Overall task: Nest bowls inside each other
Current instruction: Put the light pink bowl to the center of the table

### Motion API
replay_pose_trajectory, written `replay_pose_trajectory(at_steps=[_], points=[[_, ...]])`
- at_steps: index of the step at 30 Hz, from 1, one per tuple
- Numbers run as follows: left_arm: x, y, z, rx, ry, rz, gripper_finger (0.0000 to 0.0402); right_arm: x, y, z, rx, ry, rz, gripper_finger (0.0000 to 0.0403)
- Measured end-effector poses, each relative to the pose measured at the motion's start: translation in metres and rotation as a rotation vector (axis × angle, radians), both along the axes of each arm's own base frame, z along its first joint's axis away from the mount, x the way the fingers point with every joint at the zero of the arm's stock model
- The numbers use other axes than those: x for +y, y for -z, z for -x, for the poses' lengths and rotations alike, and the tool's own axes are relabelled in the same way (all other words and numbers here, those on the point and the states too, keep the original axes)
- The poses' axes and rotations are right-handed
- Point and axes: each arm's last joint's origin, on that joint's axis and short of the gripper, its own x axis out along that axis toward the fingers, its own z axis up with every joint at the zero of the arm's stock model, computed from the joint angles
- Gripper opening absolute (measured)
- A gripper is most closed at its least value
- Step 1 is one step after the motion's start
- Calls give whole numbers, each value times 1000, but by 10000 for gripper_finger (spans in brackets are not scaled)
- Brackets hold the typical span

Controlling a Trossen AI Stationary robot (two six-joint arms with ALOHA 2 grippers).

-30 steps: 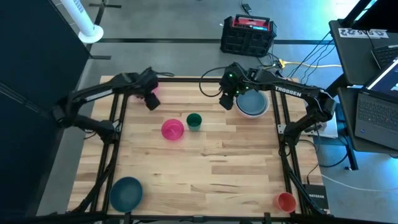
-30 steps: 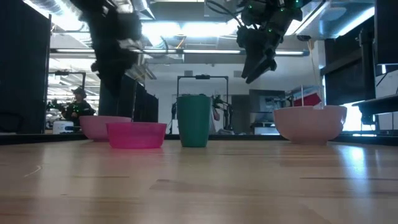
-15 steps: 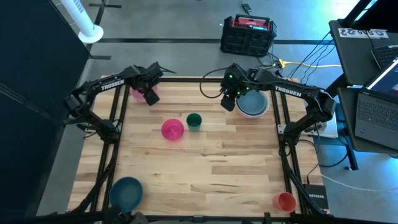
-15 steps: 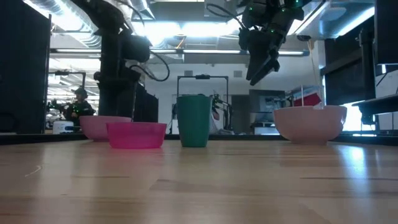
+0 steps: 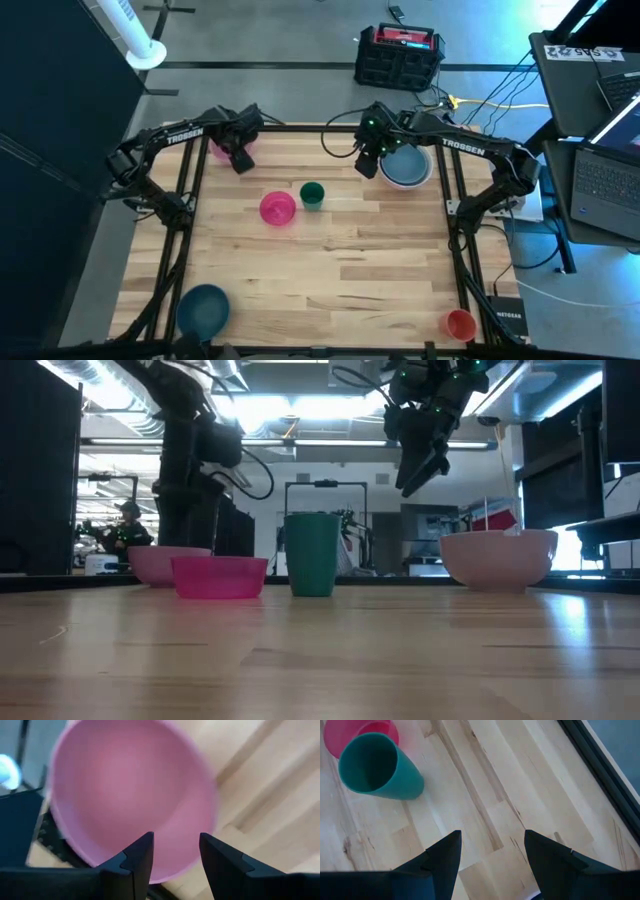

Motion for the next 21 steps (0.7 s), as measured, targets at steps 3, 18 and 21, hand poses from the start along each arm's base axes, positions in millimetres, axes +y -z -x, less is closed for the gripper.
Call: replay_pose_trajectory(at_steps=[3,18,21], points=[[-2,2,-3,0,21,22,144,0,0,0,0,0,0,206],[3,22,-10,47,42,89,143,0,0,0,-1,1,0,206],[4,27,-12,52,42,94,142,0,0,0,1,1,3,206]])
